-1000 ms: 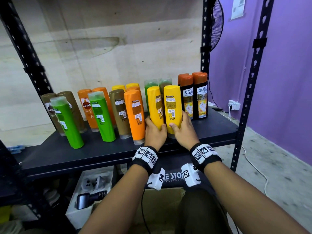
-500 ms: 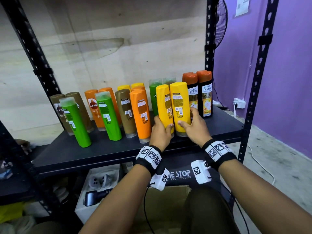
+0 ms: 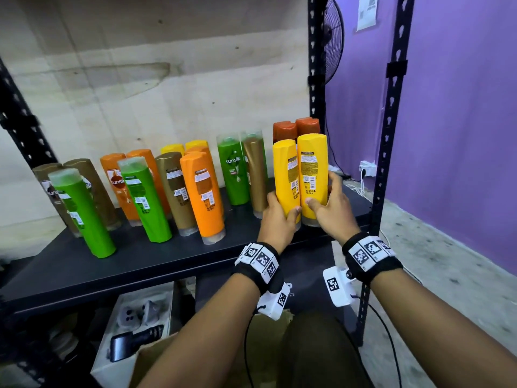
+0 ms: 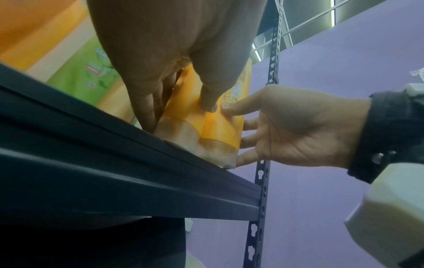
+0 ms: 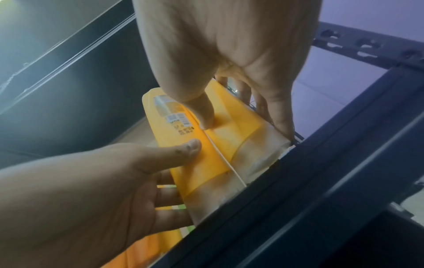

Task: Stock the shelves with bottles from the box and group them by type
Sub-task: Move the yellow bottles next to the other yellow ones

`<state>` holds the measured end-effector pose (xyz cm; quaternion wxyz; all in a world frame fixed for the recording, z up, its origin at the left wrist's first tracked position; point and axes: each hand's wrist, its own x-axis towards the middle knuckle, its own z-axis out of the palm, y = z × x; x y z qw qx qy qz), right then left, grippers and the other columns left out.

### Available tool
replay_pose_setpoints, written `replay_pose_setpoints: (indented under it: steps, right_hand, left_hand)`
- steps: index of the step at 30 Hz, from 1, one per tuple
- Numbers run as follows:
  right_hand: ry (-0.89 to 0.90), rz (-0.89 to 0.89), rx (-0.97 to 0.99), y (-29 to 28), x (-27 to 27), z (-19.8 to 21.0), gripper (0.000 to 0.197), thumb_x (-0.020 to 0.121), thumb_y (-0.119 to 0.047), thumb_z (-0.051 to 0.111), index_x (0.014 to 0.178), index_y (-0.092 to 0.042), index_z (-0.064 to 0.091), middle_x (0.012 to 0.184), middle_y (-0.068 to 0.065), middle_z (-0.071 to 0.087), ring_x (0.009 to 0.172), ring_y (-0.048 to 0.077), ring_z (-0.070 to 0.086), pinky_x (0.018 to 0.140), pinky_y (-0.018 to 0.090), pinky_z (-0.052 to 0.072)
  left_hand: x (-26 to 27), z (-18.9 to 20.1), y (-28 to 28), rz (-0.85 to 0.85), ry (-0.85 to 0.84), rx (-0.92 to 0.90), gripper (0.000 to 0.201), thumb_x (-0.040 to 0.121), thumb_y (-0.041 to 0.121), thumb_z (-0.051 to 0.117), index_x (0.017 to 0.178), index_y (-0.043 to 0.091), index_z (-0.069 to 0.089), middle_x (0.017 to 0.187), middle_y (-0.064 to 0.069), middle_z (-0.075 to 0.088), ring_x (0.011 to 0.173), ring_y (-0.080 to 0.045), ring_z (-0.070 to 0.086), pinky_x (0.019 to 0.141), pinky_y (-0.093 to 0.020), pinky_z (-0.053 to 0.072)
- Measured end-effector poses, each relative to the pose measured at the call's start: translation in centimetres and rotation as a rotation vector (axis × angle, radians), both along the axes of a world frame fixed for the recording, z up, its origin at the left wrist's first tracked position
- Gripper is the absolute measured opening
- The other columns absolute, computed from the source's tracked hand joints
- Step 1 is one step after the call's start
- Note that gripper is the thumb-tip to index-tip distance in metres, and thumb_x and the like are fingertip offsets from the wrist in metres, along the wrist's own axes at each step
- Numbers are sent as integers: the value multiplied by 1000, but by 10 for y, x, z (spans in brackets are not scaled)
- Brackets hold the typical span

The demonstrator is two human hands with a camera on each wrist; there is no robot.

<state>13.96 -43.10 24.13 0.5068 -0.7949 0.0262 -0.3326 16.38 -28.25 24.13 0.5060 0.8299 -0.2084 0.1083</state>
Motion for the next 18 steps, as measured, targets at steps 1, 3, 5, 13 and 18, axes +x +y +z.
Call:
replay_pose_setpoints:
  steps: [1, 3, 5, 13, 18]
  right_hand:
    - [-6, -1, 26, -4, 0, -3, 69, 90, -12, 69, 146, -28, 31, 135, -2, 57, 118, 19, 57, 103, 40, 47]
    - [-24, 1, 71, -10, 1, -8, 68, 91, -10, 67, 146, -29, 31, 136, -4, 54, 122, 20, 56, 105, 43, 47]
    - [-48, -7, 77, -15, 4, -11, 68, 93, -9, 65, 147, -28, 29, 136, -6, 52, 123, 18, 54, 105, 41, 46]
    - [-19, -66, 12, -35, 22, -19, 68, 99, -13, 58, 154, -19, 19, 147, 8, 45, 126, 21, 49, 98, 33, 42]
    - [26, -112, 12, -46, 38, -20, 60, 100, -17, 59, 150, -11, 27, 143, 12, 50, 126, 28, 52, 97, 28, 39]
  left_hand:
    - [1, 0, -6, -3, 5, -1, 44, 99, 28, 63, 131, 10, 38, 132, -15, 59, 115, -32, 60, 79, -28, 42]
    - [4, 0, -16, -8, 3, -4, 44, 99, 27, 62, 132, 8, 38, 133, -16, 58, 116, -33, 59, 80, -30, 43]
    - [7, 0, -24, -9, 1, 6, 46, 100, 26, 62, 133, 7, 37, 133, -18, 57, 117, -35, 58, 86, -36, 48]
    - [29, 6, -46, -6, 64, 56, 47, 100, 25, 60, 136, 8, 33, 134, -16, 57, 115, -36, 60, 85, -36, 49]
    - [43, 7, -59, 27, 84, 70, 51, 101, 26, 59, 139, 8, 31, 134, -17, 57, 114, -38, 60, 85, -39, 48]
